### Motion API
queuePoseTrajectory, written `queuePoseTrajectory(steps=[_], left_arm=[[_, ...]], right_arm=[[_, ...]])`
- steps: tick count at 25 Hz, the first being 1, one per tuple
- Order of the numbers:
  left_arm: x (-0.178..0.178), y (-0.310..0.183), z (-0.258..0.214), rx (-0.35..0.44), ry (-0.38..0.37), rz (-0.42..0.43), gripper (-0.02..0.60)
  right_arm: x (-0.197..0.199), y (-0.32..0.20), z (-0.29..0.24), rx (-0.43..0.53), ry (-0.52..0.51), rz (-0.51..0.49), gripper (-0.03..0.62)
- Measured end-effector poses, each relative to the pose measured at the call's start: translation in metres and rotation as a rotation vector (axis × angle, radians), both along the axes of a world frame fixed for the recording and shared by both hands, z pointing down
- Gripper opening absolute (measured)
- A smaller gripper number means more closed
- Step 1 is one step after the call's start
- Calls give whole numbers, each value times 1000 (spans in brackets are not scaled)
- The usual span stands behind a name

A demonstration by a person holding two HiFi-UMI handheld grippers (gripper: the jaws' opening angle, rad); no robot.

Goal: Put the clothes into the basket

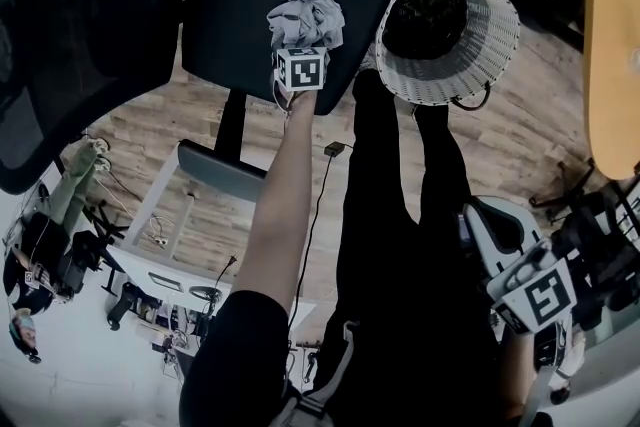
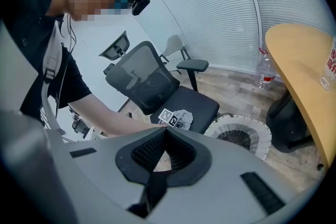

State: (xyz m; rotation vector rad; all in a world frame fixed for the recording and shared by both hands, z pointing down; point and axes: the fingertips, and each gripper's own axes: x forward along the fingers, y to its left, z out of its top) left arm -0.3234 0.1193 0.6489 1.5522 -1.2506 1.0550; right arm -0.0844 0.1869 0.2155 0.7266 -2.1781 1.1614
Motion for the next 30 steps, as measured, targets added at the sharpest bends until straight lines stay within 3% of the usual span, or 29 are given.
queuePoseTrajectory(steps=[4, 8, 18, 30], left_arm=[[-3, -1, -1, -8, 4, 17, 137], [-2, 2, -10, -19, -3, 48, 104], [-2, 15, -54, 11, 24, 27, 98], [0, 33, -145, 72, 25, 56, 98]], right_arm=[[7, 6, 0, 16, 40, -18, 15], [8, 6, -8, 42, 42, -24, 15], [8, -9, -30, 144, 37, -19, 15], [27, -27, -74, 312, 1, 54, 15]])
